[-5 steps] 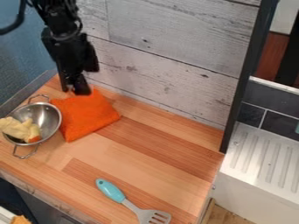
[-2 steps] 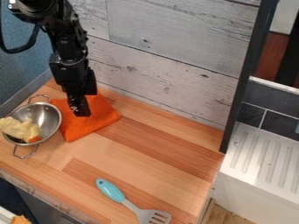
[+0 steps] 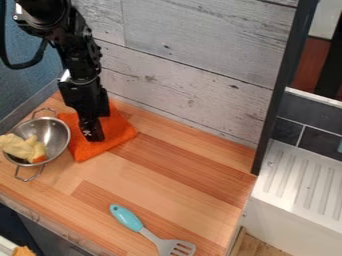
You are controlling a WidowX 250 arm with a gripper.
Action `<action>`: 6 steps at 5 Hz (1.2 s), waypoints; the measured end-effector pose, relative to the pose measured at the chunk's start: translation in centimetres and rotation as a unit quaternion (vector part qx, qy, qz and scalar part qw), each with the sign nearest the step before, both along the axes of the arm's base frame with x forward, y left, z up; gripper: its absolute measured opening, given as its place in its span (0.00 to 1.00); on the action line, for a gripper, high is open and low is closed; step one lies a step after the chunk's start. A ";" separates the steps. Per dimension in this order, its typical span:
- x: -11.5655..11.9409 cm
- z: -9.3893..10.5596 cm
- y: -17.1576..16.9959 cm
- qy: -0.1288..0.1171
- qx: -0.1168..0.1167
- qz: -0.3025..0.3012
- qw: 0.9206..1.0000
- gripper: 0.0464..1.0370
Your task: Move the orange cloth to the right side of the table
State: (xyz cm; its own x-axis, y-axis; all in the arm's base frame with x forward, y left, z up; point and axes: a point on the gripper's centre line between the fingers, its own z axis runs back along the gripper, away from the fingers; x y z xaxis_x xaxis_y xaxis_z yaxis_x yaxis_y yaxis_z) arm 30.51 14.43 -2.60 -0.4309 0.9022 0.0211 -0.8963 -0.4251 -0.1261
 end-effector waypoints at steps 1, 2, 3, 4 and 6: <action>-0.5 -0.5 -0.3 -0.001 -0.007 0.015 1.000 0.96; -0.6 -0.8 -0.9 -0.002 -0.010 0.024 1.000 0.96; -0.1 -1.2 -2.2 0.001 -0.012 0.012 1.000 0.96; 0.4 -1.3 -3.5 0.003 -0.012 -0.002 1.000 0.96; 2.1 -1.4 -9.1 -0.007 -0.036 -0.061 0.997 0.96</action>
